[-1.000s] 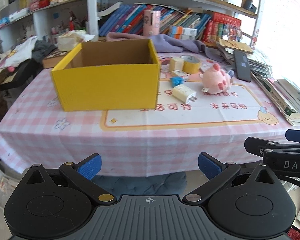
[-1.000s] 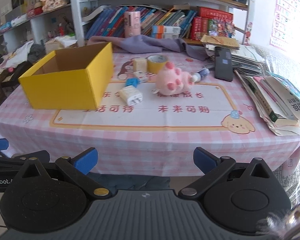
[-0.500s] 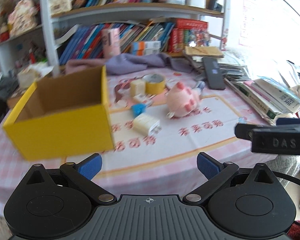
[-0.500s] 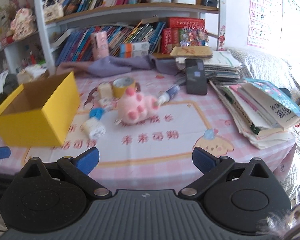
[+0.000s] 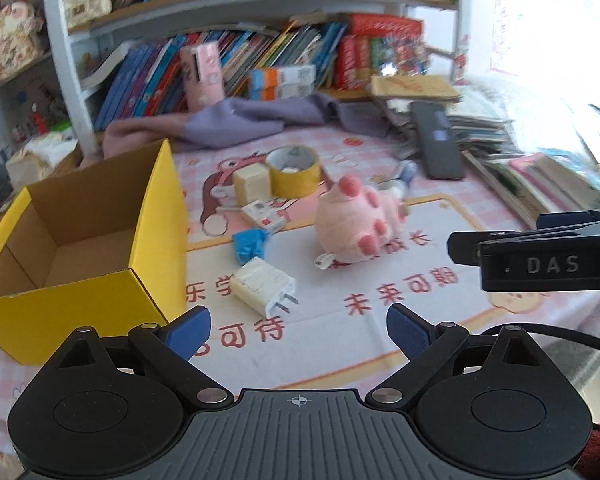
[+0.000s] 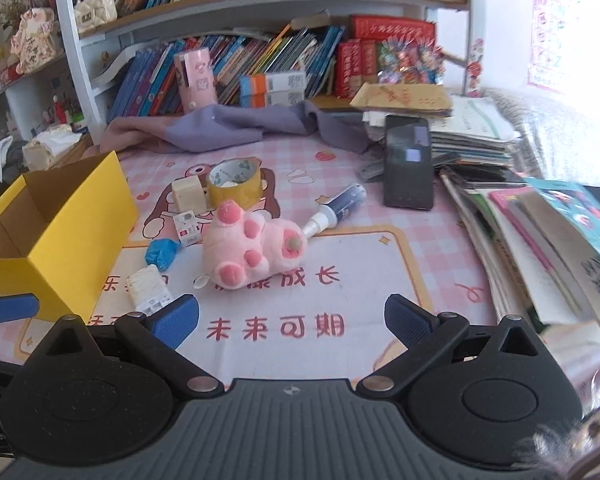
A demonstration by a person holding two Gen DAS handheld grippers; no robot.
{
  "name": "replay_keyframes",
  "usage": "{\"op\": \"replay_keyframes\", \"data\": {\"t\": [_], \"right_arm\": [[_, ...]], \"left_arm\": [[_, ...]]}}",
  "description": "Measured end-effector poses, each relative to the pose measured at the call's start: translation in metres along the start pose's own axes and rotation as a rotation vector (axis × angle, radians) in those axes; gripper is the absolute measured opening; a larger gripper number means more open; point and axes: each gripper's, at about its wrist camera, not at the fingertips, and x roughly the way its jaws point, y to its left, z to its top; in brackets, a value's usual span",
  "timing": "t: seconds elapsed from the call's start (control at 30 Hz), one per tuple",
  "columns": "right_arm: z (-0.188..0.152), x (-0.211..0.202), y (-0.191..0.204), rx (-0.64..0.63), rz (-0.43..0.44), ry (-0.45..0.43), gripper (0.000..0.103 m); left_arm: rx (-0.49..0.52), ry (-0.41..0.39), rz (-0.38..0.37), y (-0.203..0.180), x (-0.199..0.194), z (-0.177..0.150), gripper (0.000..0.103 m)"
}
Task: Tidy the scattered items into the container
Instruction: 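Move the left tool toward the white charger while the right tool moves toward the pink plush pig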
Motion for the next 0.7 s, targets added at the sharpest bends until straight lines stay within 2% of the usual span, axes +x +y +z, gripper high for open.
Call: {"op": "replay_keyframes", "data": {"t": [0.13, 0.37, 0.57, 0.7], "right_arm": [[0.016, 0.028, -0.005, -0.037, 0.057, 0.035, 0.101], [0.040, 0.075, -0.008, -0.094, 0.146, 0.085, 0.102], [0.055, 0.117, -0.009, -0.107, 0.190, 0.153, 0.102], [0.060, 0.137, -0.007, -0.111, 0.217, 0.199, 0.102]], "left_arm": [[-0.045, 0.042, 0.034, 0.001, 0.021, 0.010, 0.096], [-0.059, 0.102, 0.067, -0.008, 0.056, 0.025, 0.095], [-0.048, 0.145, 0.091, -0.013, 0.080, 0.034, 0.095], [-0.076, 0.178, 0.118, -0.006, 0.093, 0.038, 0.095]]}}
